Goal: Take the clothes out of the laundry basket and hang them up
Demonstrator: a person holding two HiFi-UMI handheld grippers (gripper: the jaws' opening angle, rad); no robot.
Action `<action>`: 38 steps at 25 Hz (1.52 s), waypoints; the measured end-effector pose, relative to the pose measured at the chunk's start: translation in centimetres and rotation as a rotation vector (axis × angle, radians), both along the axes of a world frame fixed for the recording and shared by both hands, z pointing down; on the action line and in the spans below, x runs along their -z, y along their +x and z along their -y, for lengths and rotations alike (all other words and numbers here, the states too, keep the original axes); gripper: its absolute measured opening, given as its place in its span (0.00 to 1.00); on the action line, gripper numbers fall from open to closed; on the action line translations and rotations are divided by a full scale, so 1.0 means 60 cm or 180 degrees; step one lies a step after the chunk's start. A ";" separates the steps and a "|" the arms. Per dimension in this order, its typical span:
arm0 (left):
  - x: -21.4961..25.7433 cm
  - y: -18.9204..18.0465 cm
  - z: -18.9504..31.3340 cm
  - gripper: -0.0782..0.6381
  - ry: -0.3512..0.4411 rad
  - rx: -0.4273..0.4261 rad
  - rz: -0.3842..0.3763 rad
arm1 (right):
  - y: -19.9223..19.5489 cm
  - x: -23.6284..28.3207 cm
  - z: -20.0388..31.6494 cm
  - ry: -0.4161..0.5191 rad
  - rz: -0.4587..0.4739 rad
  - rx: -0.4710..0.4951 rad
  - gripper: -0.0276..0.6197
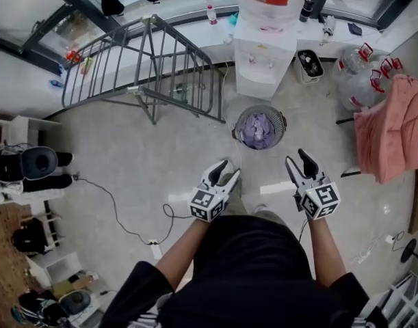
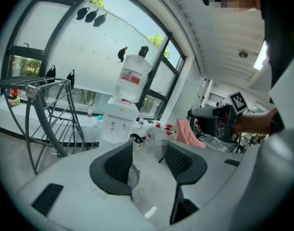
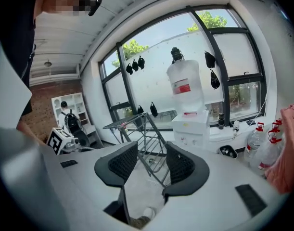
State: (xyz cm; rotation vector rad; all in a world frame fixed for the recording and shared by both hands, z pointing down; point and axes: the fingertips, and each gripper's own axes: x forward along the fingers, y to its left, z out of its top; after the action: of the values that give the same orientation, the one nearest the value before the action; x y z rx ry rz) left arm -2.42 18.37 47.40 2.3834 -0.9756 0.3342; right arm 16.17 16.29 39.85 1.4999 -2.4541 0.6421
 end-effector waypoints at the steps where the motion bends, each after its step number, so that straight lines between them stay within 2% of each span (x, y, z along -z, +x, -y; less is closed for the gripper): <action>1: -0.011 0.001 0.028 0.37 -0.0047 -0.0052 -0.0002 | -0.007 -0.002 0.026 -0.0024 -0.0030 -0.0025 0.28; 6: -0.066 0.028 0.144 0.37 -0.0281 -0.0375 0.0008 | -0.027 -0.005 0.128 -0.0052 -0.0069 -0.0271 0.29; 10: -0.116 0.059 0.214 0.37 -0.0403 -0.0603 0.0067 | -0.023 -0.034 0.173 -0.0051 -0.0055 -0.0450 0.29; 15: -0.233 0.128 0.264 0.37 -0.0629 -0.0732 0.0333 | 0.043 -0.118 0.209 -0.0062 -0.0015 -0.0627 0.29; 19: -0.348 0.204 0.300 0.38 -0.0588 -0.0883 0.0678 | 0.126 -0.203 0.236 -0.0121 0.0117 -0.0849 0.29; 22: -0.440 0.223 0.302 0.38 -0.0683 -0.0913 0.0837 | 0.169 -0.280 0.232 -0.0193 0.0173 -0.1036 0.29; 26: -0.552 0.263 0.327 0.38 -0.0807 -0.0862 0.0893 | 0.211 -0.368 0.239 -0.0194 0.0274 -0.1177 0.29; 31: -0.690 0.300 0.351 0.39 -0.0860 -0.0979 0.0976 | 0.208 -0.470 0.266 -0.0128 0.0124 -0.1121 0.29; 35: -0.799 0.297 0.356 0.39 -0.0945 -0.1040 0.1108 | 0.215 -0.560 0.264 -0.0159 0.0272 -0.1298 0.29; 38: -0.874 0.305 0.372 0.39 -0.1050 -0.0944 0.1100 | 0.221 -0.624 0.259 -0.0171 0.0322 -0.1357 0.29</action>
State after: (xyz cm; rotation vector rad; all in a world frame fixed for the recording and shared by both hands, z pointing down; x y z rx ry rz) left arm 15.88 -3.92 99.83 2.1978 -0.6406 0.9664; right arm 29.46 0.76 77.28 2.0341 -2.1725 0.8669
